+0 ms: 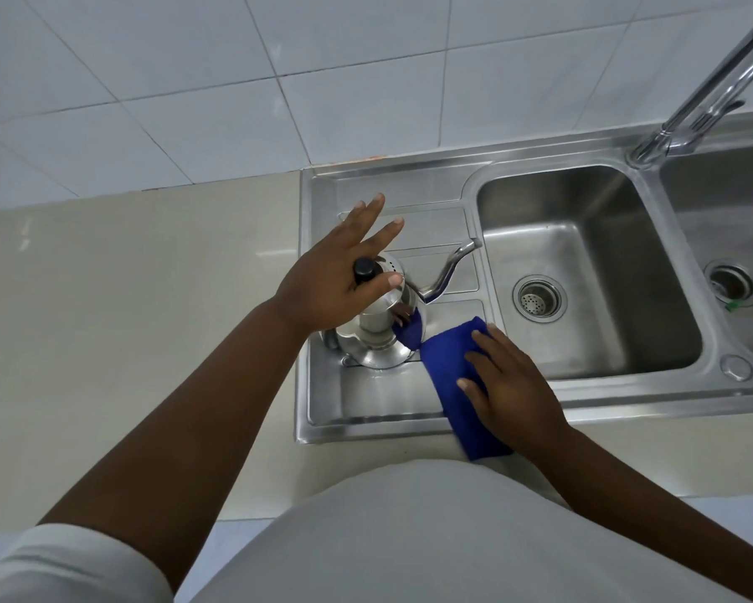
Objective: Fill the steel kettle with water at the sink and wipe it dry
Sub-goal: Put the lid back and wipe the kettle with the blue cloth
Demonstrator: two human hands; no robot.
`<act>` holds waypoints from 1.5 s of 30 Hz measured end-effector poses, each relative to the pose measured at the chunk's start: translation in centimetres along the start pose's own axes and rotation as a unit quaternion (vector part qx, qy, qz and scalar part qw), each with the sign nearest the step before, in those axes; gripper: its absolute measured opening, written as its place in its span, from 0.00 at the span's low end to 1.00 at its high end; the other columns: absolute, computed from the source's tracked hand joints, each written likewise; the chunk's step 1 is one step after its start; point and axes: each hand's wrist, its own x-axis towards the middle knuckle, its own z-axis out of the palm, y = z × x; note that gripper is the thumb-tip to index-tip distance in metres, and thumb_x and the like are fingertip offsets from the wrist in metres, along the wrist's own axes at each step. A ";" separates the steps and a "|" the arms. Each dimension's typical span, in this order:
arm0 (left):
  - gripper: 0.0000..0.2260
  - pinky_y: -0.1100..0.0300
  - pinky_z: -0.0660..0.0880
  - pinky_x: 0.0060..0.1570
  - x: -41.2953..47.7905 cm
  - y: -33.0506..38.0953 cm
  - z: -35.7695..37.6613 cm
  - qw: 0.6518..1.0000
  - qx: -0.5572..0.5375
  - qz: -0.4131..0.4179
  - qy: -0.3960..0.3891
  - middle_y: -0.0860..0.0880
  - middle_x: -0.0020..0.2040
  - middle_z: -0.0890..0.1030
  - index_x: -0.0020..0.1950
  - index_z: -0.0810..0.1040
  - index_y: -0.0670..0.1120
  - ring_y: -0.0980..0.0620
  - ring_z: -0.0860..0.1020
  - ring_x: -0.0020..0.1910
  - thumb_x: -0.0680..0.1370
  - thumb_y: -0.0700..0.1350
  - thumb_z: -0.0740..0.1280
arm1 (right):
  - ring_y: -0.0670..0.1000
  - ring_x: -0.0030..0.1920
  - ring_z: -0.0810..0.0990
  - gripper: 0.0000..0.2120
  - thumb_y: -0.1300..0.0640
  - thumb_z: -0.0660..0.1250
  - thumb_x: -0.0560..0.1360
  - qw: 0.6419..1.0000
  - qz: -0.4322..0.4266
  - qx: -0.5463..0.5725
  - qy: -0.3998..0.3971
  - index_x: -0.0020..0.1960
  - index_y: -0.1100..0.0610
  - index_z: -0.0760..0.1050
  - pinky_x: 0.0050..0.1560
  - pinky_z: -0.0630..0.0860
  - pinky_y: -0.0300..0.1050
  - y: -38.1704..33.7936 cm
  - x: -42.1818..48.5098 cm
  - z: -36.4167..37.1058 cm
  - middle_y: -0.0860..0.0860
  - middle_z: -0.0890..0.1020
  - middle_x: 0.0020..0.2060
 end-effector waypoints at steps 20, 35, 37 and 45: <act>0.29 0.44 0.66 0.72 0.1 -0.3 0.2 1.000 -0.002 0.007 -0.002 0.52 0.81 0.52 0.77 0.62 0.56 0.53 0.48 0.80 0.78 0.61 0.61 | 0.58 0.81 0.44 0.36 0.35 0.44 0.80 0.996 0.006 -0.059 -0.067 0.81 0.54 0.48 0.79 0.45 0.60 0.6 4.8 3.4 0.54 0.50 0.81; 0.29 0.46 0.60 0.75 0.4 -0.1 -0.2 0.999 0.010 0.034 -0.035 0.51 0.80 0.55 0.77 0.62 0.54 0.52 0.50 0.80 0.78 0.60 0.61 | 0.42 0.64 0.78 0.14 0.52 0.66 0.80 0.858 0.124 0.495 0.060 0.64 0.42 0.76 0.67 0.73 0.41 -2.5 9.6 -5.8 0.43 0.81 0.62; 0.28 0.47 0.59 0.76 0.7 -0.3 -0.3 0.998 0.016 0.043 -0.050 0.52 0.80 0.54 0.77 0.62 0.55 0.52 0.49 0.80 0.78 0.60 0.61 | 0.43 0.57 0.82 0.08 0.55 0.68 0.79 0.859 0.120 0.492 0.075 0.57 0.49 0.81 0.63 0.77 0.42 -2.8 10.1 -6.2 0.45 0.85 0.54; 0.31 0.54 0.60 0.73 0.6 -0.6 -0.5 0.996 0.080 0.037 -0.033 0.51 0.77 0.65 0.76 0.64 0.56 0.52 0.56 0.79 0.75 0.66 0.59 | 0.45 0.51 0.83 0.04 0.57 0.67 0.80 0.877 0.111 0.455 0.104 0.51 0.52 0.81 0.53 0.74 0.28 -3.1 9.2 -5.2 0.50 0.86 0.48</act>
